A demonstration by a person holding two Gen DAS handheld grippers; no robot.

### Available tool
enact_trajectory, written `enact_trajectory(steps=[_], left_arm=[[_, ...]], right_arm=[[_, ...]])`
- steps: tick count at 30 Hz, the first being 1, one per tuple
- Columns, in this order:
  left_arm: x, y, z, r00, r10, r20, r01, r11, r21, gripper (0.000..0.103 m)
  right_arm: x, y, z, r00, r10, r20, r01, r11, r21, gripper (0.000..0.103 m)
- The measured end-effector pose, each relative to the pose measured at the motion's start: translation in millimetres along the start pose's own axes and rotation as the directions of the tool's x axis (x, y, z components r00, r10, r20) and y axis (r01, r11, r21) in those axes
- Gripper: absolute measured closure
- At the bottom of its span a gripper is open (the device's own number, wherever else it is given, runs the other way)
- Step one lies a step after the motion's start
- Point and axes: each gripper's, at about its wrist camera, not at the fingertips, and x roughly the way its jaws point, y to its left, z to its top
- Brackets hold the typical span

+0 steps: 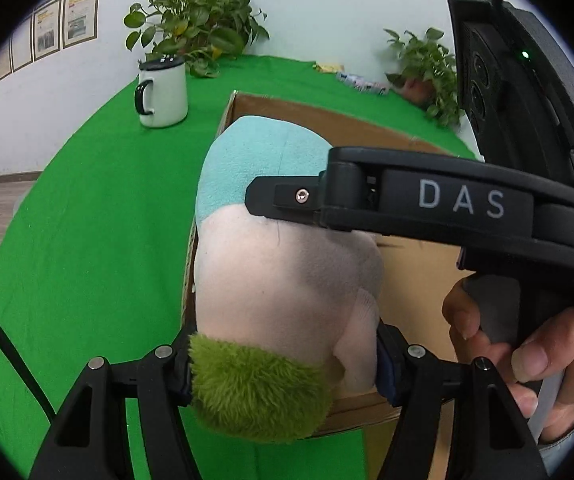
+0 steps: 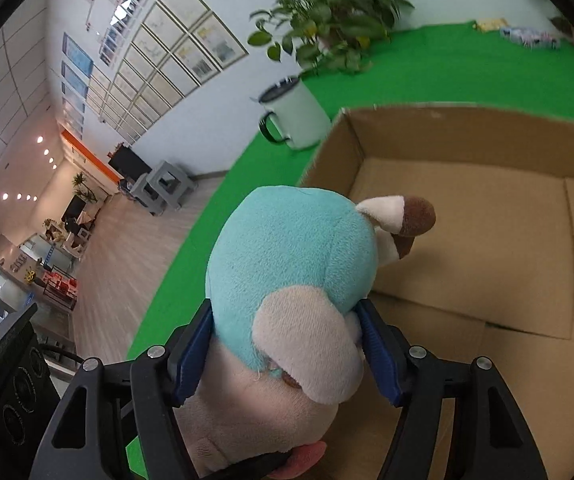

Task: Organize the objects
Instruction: 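Lower the plush pig into the box corner and open the left gripper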

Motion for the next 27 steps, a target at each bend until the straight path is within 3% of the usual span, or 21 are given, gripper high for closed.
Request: enact_trajectory(steps=[7,9,12,14,16,18,22,27], left_arm=[[-16.9,3.2,-15.7,1.0,-0.003,0.003,0.003,1.0,0.02,0.031],[-31.3,5.8,-22.8,0.998,-0.007,0.062,0.004,0.998,0.059,0.033],[-48.7,11.9,-27.9,0.991,0.05,0.125,-0.058,0.996,0.061,0.032],[-41.3,20.1,-24.7,0.994,0.051,0.092,-0.055,0.998,0.039,0.031],[-28.0,30.4,-20.4,0.999,-0.01,0.049,0.01,1.0,-0.005,0.03],[-17.3,35.0,-19.0,0.999,-0.051,0.015,0.051,0.998,-0.032,0.039],[-15.3,33.3,-18.7,0.999,-0.016,0.034,0.017,0.999,-0.029,0.046],[-19.8,20.1,-22.7,1.0,0.029,-0.001,-0.029,0.999,-0.019,0.05]], right_arm=[[26.3,-10.8,-4.9,0.999,-0.006,-0.034,0.006,1.0,0.002,0.043],[31.3,-5.7,-7.2,0.997,-0.056,-0.048,0.055,0.998,-0.032,0.043],[24.4,6.5,-6.4,0.996,-0.087,-0.035,0.085,0.994,-0.069,0.043],[26.9,10.5,-6.1,0.994,-0.111,-0.019,0.109,0.991,-0.074,0.043],[19.3,17.6,-12.2,0.992,-0.128,0.001,0.128,0.988,-0.087,0.043],[12.4,21.4,-19.0,0.989,-0.146,0.021,0.148,0.984,-0.1,0.043],[2.6,24.0,-25.6,0.985,-0.16,0.058,0.166,0.98,-0.109,0.043],[3.9,28.6,-28.1,0.986,-0.165,0.029,0.167,0.98,-0.109,0.036]])
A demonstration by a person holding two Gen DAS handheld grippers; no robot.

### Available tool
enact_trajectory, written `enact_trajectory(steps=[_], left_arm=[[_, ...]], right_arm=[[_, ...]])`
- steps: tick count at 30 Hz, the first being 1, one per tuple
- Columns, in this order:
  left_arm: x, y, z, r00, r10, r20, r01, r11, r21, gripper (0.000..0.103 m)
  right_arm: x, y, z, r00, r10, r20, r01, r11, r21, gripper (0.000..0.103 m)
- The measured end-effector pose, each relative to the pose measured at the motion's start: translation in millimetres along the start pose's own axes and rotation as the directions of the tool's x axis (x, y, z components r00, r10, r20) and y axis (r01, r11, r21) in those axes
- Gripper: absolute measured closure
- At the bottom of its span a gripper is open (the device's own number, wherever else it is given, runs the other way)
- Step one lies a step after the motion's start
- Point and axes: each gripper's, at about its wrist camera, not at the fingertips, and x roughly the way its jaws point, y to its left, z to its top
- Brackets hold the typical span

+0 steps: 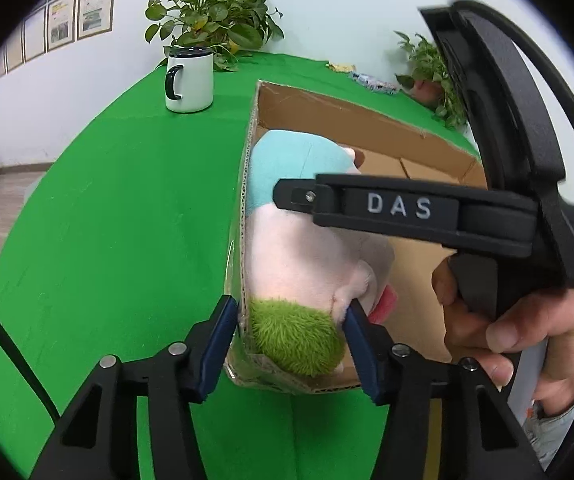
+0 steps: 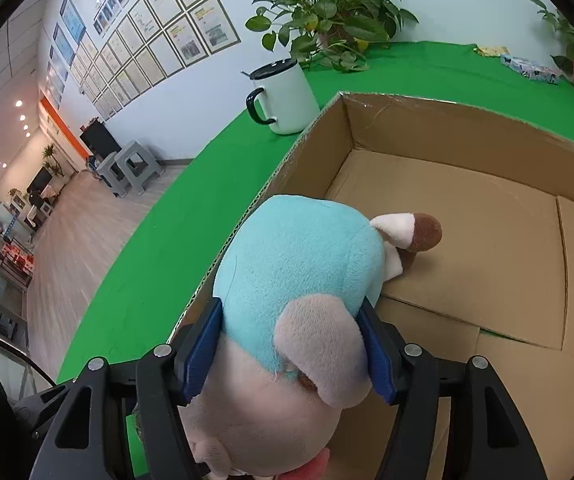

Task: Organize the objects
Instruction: 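Lower the plush pig into the box corner and open the left gripper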

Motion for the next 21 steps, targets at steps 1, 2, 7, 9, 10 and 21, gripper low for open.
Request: enact_trajectory(steps=[1,2,7,9,10,21], left_arm=[[-4.6,-3.2,-3.6,1.0,0.005,-0.001,-0.005,1.0,0.003,0.05],[-5.7,-4.5,-5.4,1.0,0.004,-0.001,-0.004,1.0,0.003,0.05],[-5.6,-1.5,-7.7,1.0,-0.002,0.025,0.002,1.0,0.002,0.048],[-12.6,-1.4,-9.8,0.999,0.008,0.048,-0.008,1.0,0.007,0.047],[-17.9,-2.7,-11.1,0.997,0.022,0.068,-0.023,1.0,0.014,0.047],[-17.1,-2.1,-15.2,0.982,0.15,0.119,-0.153,0.988,0.016,0.056]], right_arm=[[-0.2,-0.1,-0.3,1.0,0.006,-0.006,-0.006,1.0,0.0,0.034],[-0.8,0.0,-0.9,1.0,0.009,-0.011,-0.009,1.0,-0.001,0.03],[-24.8,1.7,-8.4,1.0,-0.03,0.003,0.03,0.999,0.032,0.012],[-54.6,1.4,-17.7,0.997,-0.045,0.062,0.043,0.998,0.042,0.007],[-75.4,0.9,-25.5,0.992,-0.067,0.104,0.063,0.997,0.047,0.005],[-240.3,-32.9,-161.6,0.862,-0.401,0.31,0.36,0.915,0.182,0.001]])
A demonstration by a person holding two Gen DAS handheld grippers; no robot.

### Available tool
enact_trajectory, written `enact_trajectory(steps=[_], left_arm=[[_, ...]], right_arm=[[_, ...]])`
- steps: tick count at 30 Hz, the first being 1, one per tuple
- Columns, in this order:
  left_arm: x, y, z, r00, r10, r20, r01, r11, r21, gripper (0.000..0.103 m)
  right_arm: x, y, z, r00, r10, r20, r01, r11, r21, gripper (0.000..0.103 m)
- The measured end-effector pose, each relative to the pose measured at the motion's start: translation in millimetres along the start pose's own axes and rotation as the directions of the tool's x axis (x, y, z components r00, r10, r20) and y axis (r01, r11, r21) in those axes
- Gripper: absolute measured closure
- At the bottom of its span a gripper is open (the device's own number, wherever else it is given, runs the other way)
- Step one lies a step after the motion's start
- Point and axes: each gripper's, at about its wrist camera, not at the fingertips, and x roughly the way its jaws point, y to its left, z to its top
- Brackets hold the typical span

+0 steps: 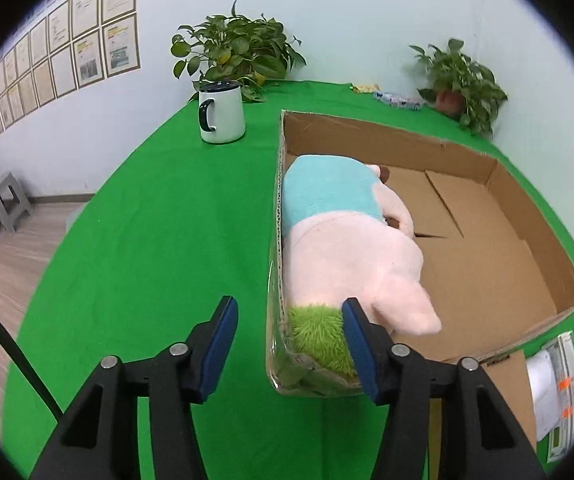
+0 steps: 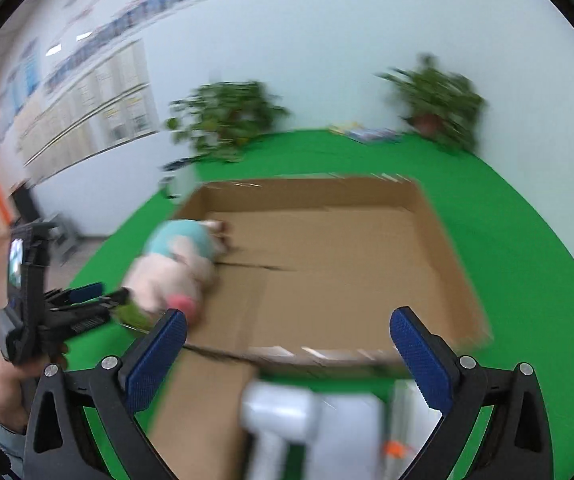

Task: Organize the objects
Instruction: 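Lower the plush pig into the box corner and open the left gripper, then grasp the long narrow cardboard tray with the left gripper and lift it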

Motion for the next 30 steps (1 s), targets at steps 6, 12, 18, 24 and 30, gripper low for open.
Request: enact_trajectory(steps=[6,12,18,24,30], left_arm=[[7.1,-5.1,4.4,0.999,0.042,-0.018,-0.042,0.999,0.005,0.079],[-3.6,-8.3,2.3,0.997,0.074,0.002,-0.074,0.997,0.017,0.076],[-53.5,-19.4,-8.5,0.992,0.077,0.104,-0.083,0.995,0.052,0.062],[-131.7,-53.4,-42.6,0.948,-0.05,0.313,0.024,0.996,0.087,0.019],[-139.9,-76.1,-75.8,0.953,-0.247,0.176,0.228,0.966,0.125,0.019]], right_arm=[[-23.3,-31.8,-44.2,0.997,-0.065,-0.047,0.066,0.998,0.021,0.001],[-47.7,-34.0,-80.1,0.997,-0.063,-0.035,0.064,0.998,0.019,0.001],[-61.0,-39.7,-95.8,0.997,-0.073,-0.027,0.074,0.997,0.032,0.001],[-66.7,-29.1,-104.6,0.996,-0.088,-0.005,0.088,0.996,-0.01,0.001],[-70.9,-18.0,-117.6,1.0,-0.014,-0.025,0.013,0.999,-0.041,0.001]])
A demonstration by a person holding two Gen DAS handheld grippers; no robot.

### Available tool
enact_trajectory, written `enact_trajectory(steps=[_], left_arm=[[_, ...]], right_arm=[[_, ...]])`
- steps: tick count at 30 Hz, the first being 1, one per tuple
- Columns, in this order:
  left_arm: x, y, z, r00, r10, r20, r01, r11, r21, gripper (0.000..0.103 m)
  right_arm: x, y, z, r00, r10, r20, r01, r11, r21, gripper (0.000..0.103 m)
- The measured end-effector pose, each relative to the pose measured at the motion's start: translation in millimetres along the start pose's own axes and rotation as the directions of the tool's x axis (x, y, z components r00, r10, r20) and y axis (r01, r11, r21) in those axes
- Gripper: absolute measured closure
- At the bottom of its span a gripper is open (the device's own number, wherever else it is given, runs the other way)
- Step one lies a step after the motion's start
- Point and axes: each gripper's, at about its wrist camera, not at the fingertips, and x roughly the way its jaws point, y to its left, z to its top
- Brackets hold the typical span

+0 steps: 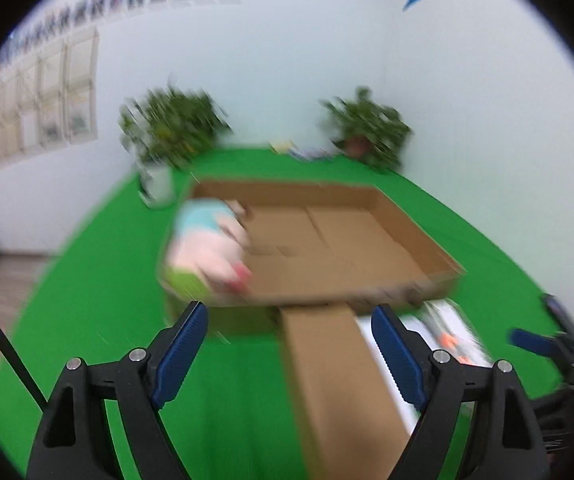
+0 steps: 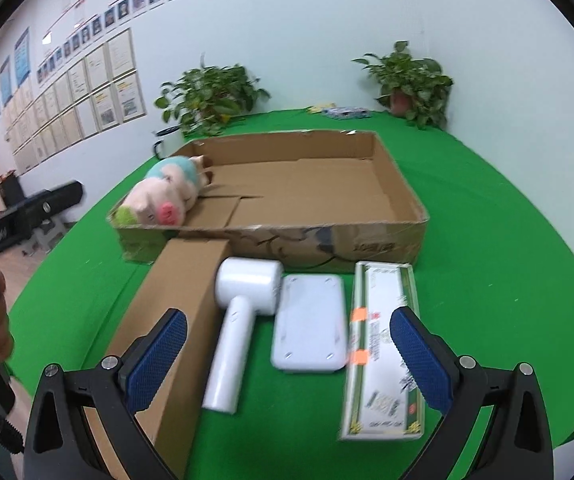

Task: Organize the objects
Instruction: 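Grasp the long narrow cardboard tray with the left gripper and lift it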

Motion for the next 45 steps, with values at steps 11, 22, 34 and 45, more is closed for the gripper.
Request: enact_trajectory(steps=[11,22,34,45], left_arm=[[32.0,4.7,-69.7,0.929,-0.266,-0.257,0.222,0.957,-0.188,0.023],[33.6,3.0,-90.1,0.894,-0.326,-0.308,0.264,0.938,-0.227,0.046],[18.0,-2.9,-93.8,0.913,-0.273,-0.303,0.235,0.959,-0.156,0.046],[18.2,37.4,-109.3,0.89,-0.365,-0.272,0.262,0.899,-0.35,0.039]], right_arm=[[-9.3,45.4,-60.3,0.909,0.368,-0.194,-0.371,0.928,0.023,0.001],[3.8,90.5,-83.5,0.89,0.363,-0.275,-0.384,0.923,-0.025,0.006],[16.2,102.5,-80.4,0.915,0.305,-0.264,-0.333,0.94,-0.07,0.01],[12.9,102.6,-84.8,0.91,0.324,-0.26,-0.352,0.933,-0.069,0.011]])
